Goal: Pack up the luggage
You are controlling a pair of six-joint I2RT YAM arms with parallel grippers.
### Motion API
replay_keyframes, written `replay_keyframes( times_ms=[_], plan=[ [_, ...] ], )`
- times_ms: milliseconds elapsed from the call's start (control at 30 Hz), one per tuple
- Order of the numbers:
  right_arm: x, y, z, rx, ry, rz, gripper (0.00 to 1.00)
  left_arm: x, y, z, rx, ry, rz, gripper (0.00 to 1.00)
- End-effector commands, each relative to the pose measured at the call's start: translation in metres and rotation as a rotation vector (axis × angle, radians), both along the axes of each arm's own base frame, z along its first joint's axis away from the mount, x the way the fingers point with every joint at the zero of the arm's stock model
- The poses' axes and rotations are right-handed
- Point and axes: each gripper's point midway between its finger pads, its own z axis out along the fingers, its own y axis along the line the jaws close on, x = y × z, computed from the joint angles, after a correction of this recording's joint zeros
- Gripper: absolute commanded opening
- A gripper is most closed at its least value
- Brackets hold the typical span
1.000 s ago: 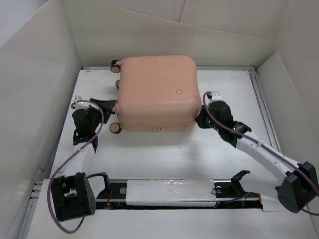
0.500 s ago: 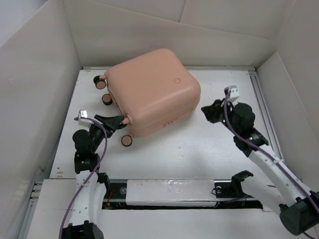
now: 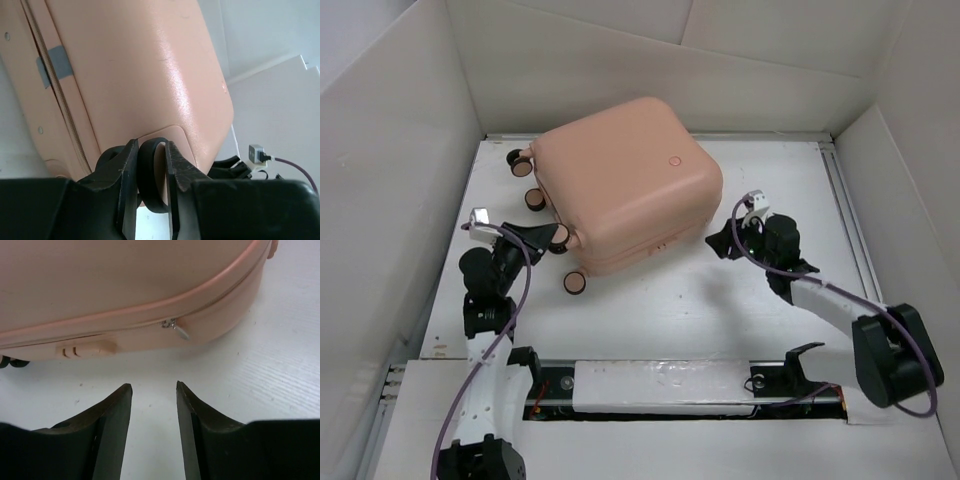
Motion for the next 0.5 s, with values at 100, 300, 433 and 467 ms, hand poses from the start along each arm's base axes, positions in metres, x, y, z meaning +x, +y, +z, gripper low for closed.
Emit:
replay_keyframes(
  times_ms=[100,300,433,467],
  plan=[
    [0.040,0.015,0.029,0.031,-0.179,0.069,0.48,-0.005,-0.007,-0.003,0.071,-0.060,-0.048,0.00],
    [0.062,0.016,0.030,0.015,-0.198,0.059,0.51,-0.002,0.005,-0.021,0.117,0.000,0.011,0.18],
    [0.071,0.014,0.033,-0.002,-0.221,0.045,0.52,0.000,0.011,-0.029,0.149,0.031,0.041,0.77],
    [0.075,0.012,0.034,-0.003,-0.223,0.036,0.52,-0.001,0.011,-0.034,0.148,0.042,0.041,0.82]
  ],
)
